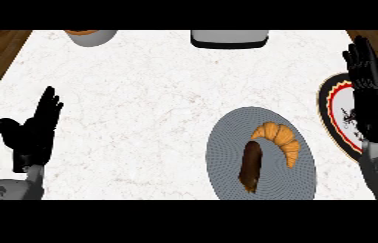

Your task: Pick the sweet potato from the placemat and place it in the plate

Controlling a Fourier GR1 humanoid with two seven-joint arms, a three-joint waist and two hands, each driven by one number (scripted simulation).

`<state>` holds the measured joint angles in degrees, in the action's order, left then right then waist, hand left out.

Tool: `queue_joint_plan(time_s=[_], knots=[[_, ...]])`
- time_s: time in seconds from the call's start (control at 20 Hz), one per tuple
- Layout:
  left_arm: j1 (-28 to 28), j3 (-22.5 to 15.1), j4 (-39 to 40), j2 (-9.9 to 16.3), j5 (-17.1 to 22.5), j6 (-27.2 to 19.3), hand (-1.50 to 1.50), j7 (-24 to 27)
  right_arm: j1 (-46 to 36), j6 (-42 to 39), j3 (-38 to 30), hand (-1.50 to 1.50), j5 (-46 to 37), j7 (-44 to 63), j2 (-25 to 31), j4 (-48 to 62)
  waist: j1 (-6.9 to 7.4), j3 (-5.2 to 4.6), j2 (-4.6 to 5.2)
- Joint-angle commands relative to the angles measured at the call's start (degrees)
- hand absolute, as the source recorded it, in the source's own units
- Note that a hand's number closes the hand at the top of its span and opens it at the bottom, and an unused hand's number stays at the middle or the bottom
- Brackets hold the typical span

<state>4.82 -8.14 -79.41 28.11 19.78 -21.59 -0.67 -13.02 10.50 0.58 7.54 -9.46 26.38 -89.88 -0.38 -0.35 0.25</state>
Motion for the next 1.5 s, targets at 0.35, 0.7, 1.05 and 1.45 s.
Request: queue_joint_plan(time_s=[0.35,0.7,1.05,1.45], knots=[[-3.16,-7.94,0.98,-7.26,2.23,4.8,0.0,-6.21,-3.77,6.05,5.21,1.5,-30.29,26.59,20.59,-0.62,-3.07,-0.92,-0.74],[-4.35,-9.03,-3.28,-8.42,3.28,6.52,0.0,-8.86,8.3,16.75,14.3,-1.5,-46.78,43.74,8.35,-26.32,-1.23,0.26,-0.88],[-4.51,-10.12,0.2,-11.05,0.89,6.55,0.0,-5.8,7.53,-4.91,21.22,-1.5,-54.74,62.58,11.46,-36.95,-0.77,0.03,-0.66],[-4.48,-9.55,-2.19,-8.93,1.36,8.63,0.0,-8.14,-0.05,-28.88,27.89,-1.5,-46.66,80.81,8.97,-36.85,1.5,0.06,-0.31]])
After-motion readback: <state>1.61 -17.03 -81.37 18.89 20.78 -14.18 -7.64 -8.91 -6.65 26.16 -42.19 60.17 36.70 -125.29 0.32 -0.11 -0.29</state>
